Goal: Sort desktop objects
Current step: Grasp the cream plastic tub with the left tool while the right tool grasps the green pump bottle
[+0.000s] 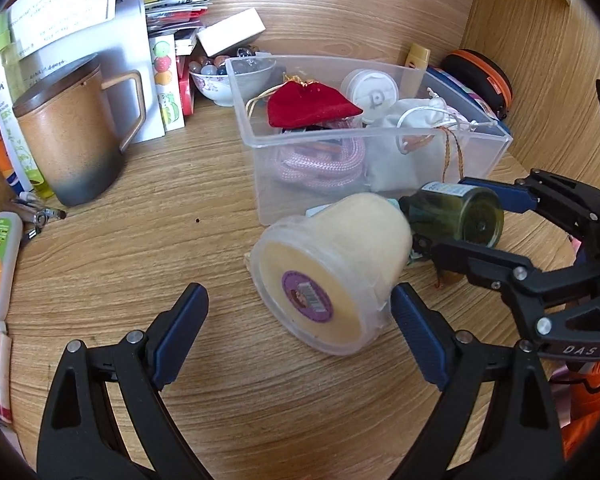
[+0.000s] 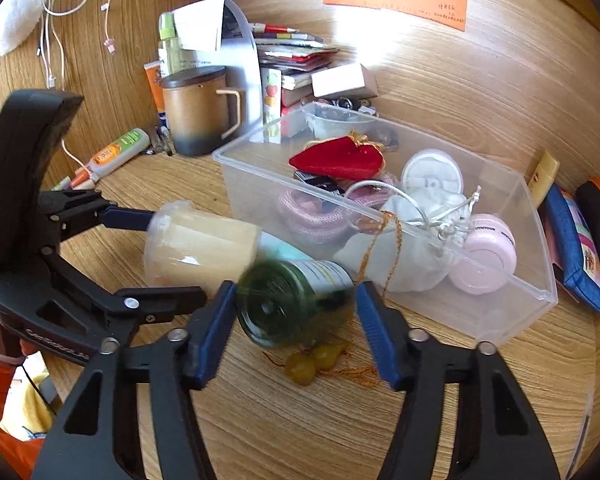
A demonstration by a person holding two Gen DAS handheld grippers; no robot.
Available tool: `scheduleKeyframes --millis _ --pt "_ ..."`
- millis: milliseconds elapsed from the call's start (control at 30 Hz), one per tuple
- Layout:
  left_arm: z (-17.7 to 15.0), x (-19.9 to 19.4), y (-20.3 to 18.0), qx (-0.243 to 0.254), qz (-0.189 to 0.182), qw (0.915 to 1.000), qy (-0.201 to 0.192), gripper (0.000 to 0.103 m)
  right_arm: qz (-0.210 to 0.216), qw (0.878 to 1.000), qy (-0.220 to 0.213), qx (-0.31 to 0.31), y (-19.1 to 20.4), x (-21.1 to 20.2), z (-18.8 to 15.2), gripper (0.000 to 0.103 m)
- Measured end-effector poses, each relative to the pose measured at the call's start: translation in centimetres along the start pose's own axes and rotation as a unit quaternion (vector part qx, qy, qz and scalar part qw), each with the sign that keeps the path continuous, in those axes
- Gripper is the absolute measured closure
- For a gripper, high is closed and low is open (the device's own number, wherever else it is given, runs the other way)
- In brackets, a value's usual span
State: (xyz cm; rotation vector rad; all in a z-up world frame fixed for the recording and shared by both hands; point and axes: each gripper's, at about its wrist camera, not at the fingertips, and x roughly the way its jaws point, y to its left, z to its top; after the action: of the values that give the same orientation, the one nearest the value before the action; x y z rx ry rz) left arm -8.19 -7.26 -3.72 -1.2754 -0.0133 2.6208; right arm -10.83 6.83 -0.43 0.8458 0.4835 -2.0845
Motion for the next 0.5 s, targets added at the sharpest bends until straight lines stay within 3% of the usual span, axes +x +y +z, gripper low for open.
scheduleKeyframes --millis 500 --pt "1.1 1.4 -1.6 -0.005 0.001 1.0 -0.005 0.01 0.006 0.998 0.025 0.056 -3.5 -0.1 -1.6 0.062"
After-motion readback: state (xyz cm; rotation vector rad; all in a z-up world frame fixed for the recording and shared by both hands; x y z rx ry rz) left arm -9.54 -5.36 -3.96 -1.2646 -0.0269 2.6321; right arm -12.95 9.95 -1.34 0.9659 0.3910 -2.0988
